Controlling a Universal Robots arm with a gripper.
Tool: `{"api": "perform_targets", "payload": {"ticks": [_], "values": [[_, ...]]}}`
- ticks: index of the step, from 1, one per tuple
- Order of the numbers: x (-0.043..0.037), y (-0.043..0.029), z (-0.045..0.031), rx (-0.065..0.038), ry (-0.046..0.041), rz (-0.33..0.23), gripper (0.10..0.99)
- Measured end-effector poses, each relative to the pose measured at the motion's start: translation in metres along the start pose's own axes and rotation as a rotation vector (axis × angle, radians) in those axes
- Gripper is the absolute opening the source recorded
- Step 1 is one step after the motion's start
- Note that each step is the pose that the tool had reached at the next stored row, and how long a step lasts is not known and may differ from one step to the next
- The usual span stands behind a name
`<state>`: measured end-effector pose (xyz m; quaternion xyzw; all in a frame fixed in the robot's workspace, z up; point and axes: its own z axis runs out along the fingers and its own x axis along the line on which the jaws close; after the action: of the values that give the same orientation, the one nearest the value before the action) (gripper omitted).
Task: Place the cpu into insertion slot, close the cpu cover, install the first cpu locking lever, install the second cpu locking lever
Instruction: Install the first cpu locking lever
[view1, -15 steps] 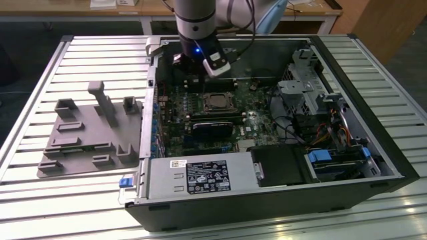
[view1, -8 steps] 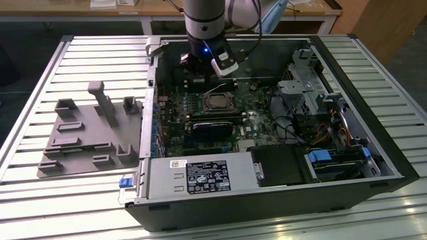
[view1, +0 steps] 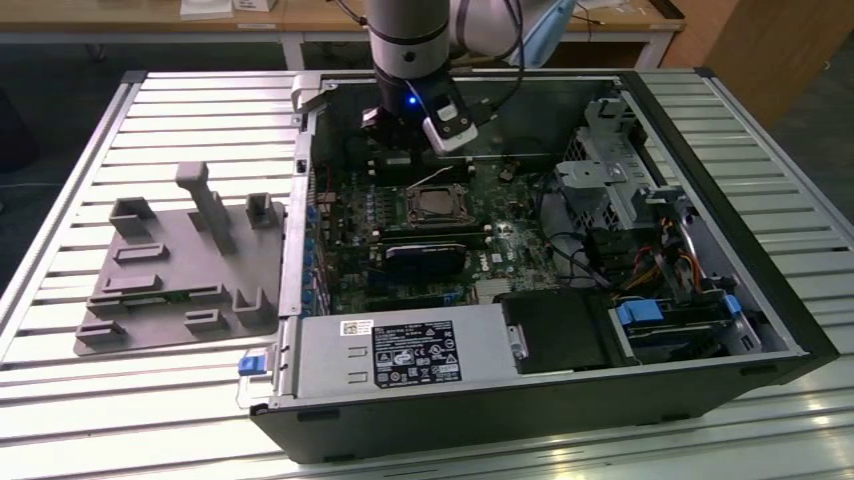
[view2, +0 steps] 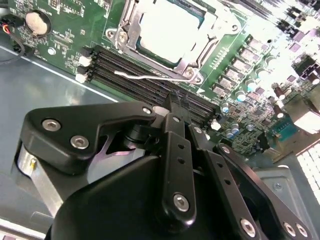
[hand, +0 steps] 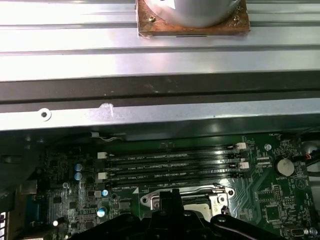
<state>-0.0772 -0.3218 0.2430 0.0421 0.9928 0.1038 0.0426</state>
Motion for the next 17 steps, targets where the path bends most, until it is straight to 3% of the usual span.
{"api": "perform_targets", "payload": {"ticks": [6,8,11,17], "values": [[0.0006,-0.0004,0.0012,0.055,-0.0474,0.019,0.106],[0.0006,-0.0005,0.0019,0.073,-0.0586,0.029,0.106],[-0.0010,-0.0005,0.0031,0.090,-0.0650,0.038,0.106],[-0.0106,0.0006,0.0066,0.094,-0.0668,0.047,0.106]]}}
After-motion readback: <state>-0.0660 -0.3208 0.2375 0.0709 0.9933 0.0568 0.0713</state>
